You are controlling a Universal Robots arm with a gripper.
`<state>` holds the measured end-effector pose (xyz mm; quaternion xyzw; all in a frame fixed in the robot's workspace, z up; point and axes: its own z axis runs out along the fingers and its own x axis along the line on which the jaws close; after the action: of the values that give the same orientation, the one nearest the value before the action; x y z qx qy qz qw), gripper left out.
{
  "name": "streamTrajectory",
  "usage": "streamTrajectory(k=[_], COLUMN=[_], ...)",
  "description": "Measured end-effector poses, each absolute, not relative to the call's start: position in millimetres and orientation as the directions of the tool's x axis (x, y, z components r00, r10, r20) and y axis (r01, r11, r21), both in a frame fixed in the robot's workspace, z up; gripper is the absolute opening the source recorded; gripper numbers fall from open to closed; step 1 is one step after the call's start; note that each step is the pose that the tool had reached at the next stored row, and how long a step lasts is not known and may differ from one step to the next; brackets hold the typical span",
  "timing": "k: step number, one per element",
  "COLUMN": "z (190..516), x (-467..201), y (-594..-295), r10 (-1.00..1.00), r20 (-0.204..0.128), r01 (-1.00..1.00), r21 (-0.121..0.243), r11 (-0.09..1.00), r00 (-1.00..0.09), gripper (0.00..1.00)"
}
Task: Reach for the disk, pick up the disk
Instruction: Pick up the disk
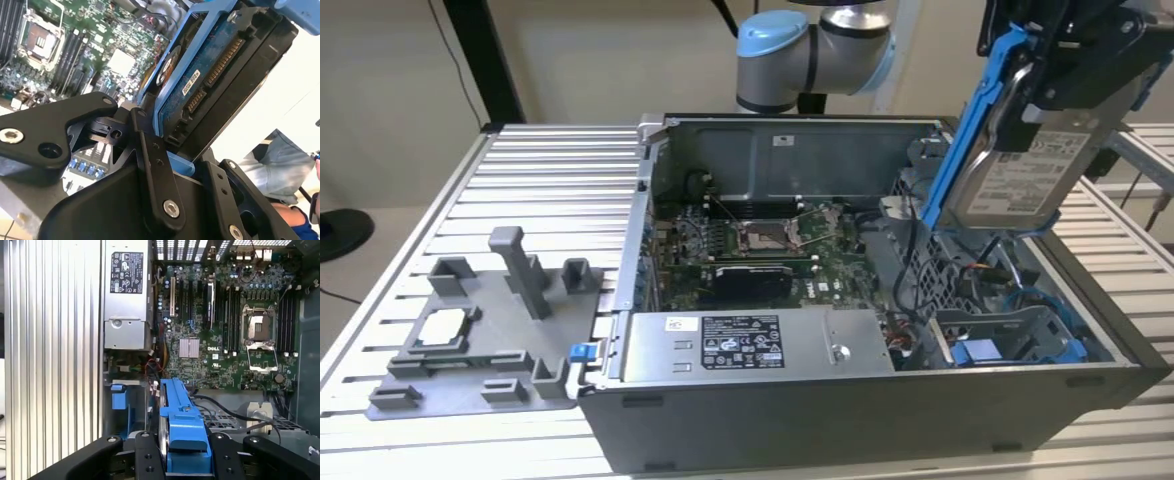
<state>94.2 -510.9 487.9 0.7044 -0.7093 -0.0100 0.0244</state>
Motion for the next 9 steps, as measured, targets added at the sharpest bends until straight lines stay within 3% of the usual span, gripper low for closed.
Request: streamTrajectory(k=[9], z=[487.9], x=[100.4], y=[-534.0], r10=[-1.0], r20=[0.02], r01=[-0.999], r21=[0.054], r11=[0.008], r00=[-0.007], gripper=[0.0])
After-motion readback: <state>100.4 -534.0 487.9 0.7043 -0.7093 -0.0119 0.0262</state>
